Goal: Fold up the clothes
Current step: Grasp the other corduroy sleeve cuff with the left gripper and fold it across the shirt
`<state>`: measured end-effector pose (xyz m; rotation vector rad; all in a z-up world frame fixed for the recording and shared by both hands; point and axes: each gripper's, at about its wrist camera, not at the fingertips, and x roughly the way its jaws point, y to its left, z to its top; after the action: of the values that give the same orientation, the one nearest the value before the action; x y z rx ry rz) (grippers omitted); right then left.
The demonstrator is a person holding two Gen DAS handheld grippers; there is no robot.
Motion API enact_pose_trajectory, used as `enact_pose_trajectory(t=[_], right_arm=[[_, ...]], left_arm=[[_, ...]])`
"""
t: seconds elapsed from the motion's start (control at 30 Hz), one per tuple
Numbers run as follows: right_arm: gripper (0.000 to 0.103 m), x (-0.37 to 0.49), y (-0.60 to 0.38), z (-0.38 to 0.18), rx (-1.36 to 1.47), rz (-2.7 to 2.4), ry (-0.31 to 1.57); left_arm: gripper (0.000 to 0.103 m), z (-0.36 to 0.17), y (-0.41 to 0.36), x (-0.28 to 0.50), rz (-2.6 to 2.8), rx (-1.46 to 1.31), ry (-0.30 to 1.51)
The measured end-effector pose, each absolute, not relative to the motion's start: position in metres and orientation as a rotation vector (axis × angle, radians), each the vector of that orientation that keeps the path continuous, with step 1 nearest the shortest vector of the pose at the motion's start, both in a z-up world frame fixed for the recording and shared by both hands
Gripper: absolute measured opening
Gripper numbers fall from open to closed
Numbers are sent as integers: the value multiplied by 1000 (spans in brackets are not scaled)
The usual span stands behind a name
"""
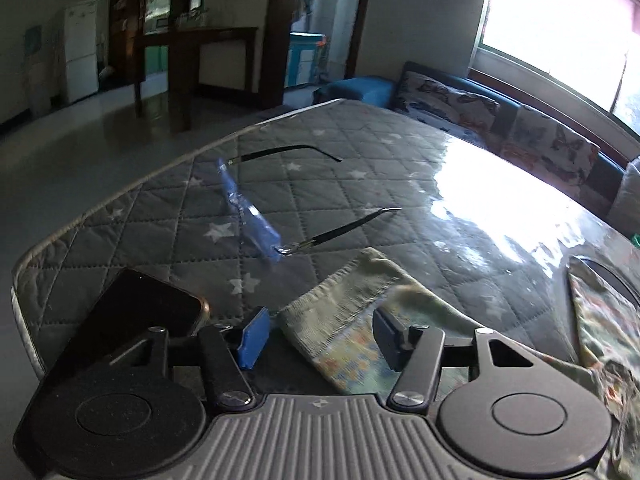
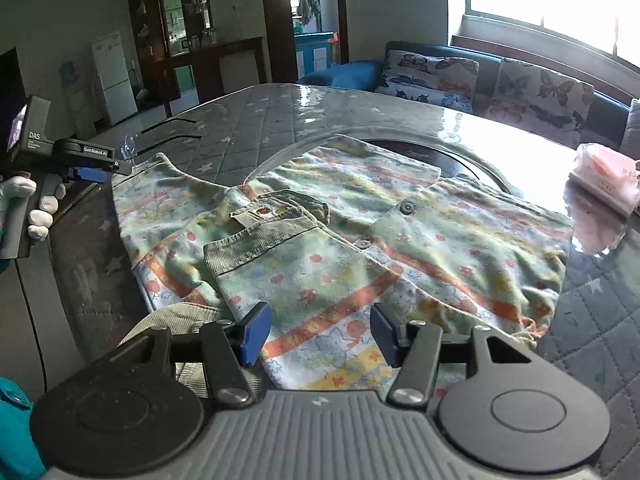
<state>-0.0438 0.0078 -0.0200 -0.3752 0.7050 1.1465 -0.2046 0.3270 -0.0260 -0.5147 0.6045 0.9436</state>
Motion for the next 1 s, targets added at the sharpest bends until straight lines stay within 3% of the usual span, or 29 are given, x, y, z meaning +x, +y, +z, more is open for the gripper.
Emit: enact_pose_trajectory(t=[0.2,0.3,0.33,0.37,1.0], right_arm=[[57,-43,1,-19,-353,1128,708],[57,-43,-4,-18,-336,1115,706],[57,-43,-5,-17,-329,1110,704],[57,-43,-7,-16,-321,1106,701],[57,-30,-59,-2,-174,998,638]], left_arm=[[50,-31,332,-205,951,-536,600],[30,-32,335,-207,940,-538,592],[17,-31,336,-208,929,-548,585],[15,-30,337,-209,918,-559,578],[12,82,194,-145,283,-441,393]])
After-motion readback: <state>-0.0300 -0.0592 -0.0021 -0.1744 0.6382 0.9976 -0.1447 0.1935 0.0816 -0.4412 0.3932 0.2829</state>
